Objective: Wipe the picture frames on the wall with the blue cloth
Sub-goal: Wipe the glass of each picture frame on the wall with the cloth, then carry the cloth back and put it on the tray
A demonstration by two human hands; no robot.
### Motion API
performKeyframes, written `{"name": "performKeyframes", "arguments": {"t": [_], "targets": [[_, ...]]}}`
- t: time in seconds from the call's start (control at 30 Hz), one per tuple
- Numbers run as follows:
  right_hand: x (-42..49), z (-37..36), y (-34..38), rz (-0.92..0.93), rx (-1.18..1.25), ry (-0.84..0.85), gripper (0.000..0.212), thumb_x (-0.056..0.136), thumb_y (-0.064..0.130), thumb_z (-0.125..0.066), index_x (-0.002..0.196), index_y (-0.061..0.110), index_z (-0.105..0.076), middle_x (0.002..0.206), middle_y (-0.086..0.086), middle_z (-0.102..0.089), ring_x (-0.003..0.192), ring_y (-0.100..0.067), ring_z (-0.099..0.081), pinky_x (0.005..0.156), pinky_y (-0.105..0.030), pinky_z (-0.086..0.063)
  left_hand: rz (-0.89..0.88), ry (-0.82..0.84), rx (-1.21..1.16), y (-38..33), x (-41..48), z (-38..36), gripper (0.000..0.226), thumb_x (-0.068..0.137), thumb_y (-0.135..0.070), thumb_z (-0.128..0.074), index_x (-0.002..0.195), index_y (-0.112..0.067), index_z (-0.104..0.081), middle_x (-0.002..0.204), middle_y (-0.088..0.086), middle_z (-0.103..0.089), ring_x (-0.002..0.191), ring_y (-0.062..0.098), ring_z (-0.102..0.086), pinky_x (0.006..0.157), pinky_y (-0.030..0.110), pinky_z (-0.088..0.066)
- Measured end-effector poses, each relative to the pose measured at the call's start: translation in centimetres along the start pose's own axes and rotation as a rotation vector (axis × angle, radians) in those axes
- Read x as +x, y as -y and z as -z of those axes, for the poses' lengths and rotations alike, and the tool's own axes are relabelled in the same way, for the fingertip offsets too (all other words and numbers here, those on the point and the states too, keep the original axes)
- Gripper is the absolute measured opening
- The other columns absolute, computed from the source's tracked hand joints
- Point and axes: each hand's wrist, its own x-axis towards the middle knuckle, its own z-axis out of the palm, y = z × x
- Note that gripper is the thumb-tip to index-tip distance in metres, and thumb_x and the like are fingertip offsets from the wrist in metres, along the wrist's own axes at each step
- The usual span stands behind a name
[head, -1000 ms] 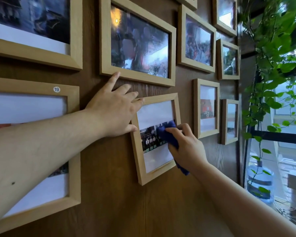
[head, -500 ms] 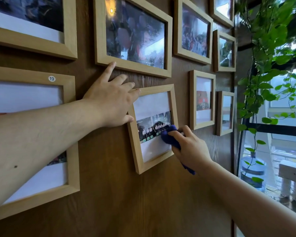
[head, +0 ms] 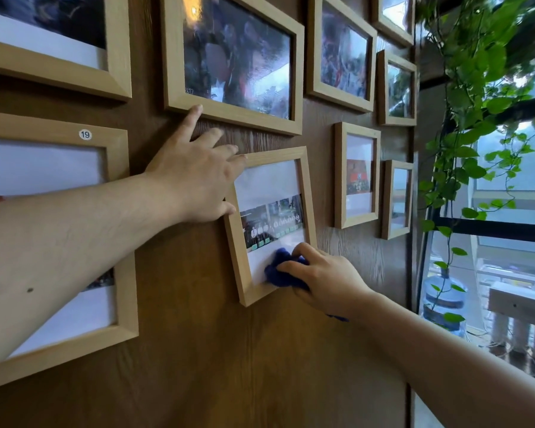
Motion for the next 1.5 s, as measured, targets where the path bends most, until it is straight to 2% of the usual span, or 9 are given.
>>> {"name": "performKeyframes", "arguments": {"t": [0.27,0.63,0.9,1.07,1.23,1.4,1.5], "targets": [[-0.7,-0.8,-2.7,-0.244,-0.081,-0.035,0.033,0.091,0.037,-0.051,0.123,0.031,-0.045,0.118,-0.001,-0.048,0.092,-0.02,-0.057,0.061,-0.033,-0.051,0.01,0.021,-0.005,-0.2,0.0,0.1,0.083,0.077,-0.07,-0.049,0.143,-0.023,-0.031,0.149,0.003,-0.044,0.141,0.031,-0.027,0.116,0.063,0.003],[-0.7,2.6,-0.6,-0.175,-0.1,-0.074,0.039,0.088,0.034,-0.058,0.125,0.029,-0.046,0.118,-0.001,-0.052,0.092,-0.02,-0.057,0.061,-0.03,-0.048,-0.004,-0.008,-0.003,-0.3,-1.7,-0.2,0.083,0.082,-0.065,-0.044,0.147,-0.02,-0.02,0.154,0.011,-0.031,0.141,0.031,-0.025,0.115,0.064,-0.003],[-3.7,6.8,2.6,-0.212,-0.195,-0.04,0.042,0.083,0.033,-0.063,0.123,0.03,-0.048,0.113,-0.002,-0.054,0.079,-0.021,-0.058,0.054,-0.029,-0.039,-0.096,-0.13,-0.189,-1.3,-5.3,1.0,0.079,0.084,-0.06,-0.047,0.146,-0.016,-0.025,0.153,0.015,-0.033,0.142,0.032,-0.024,0.116,0.06,-0.008],[-8.0,9.0,5.4,-0.323,-0.249,-0.003,0.042,0.08,0.03,-0.065,0.119,0.029,-0.048,0.111,-0.003,-0.055,0.073,-0.024,-0.06,0.05,-0.03,-0.04,-0.195,-0.156,-0.33,-3.6,-7.1,1.7,0.079,0.086,-0.06,-0.043,0.147,-0.016,-0.021,0.154,0.014,-0.032,0.142,0.033,-0.025,0.116,0.056,-0.021],[-15.3,9.8,8.5,-0.476,-0.292,0.115,0.043,0.08,0.029,-0.067,0.12,0.025,-0.055,0.113,-0.005,-0.056,0.076,-0.03,-0.061,0.053,-0.029,-0.037,-0.336,-0.211,-0.526,-8.9,-8.2,3.0,0.08,0.085,-0.058,-0.048,0.147,-0.015,-0.023,0.153,0.013,-0.035,0.14,0.03,-0.03,0.114,0.051,-0.027],[-23.4,11.9,11.1,-0.653,-0.324,0.281,0.046,0.081,0.035,-0.06,0.126,0.029,-0.051,0.116,-0.004,-0.052,0.083,-0.034,-0.06,0.056,-0.035,-0.048,-0.47,-0.276,-0.648,-15.4,-9.5,6.4,0.08,0.083,-0.059,-0.051,0.146,-0.016,-0.027,0.153,0.011,-0.036,0.139,0.029,-0.031,0.115,0.048,-0.026],[-27.5,14.0,12.3,-0.722,-0.352,0.29,0.049,0.077,0.03,-0.064,0.124,0.027,-0.053,0.111,-0.006,-0.054,0.081,-0.034,-0.059,0.051,-0.034,-0.044,-0.546,-0.336,-0.725,-18.3,-10.0,8.9,0.078,0.076,-0.055,-0.065,0.137,-0.011,-0.044,0.142,0.016,-0.05,0.13,0.033,-0.045,0.109,0.05,-0.037]]}}
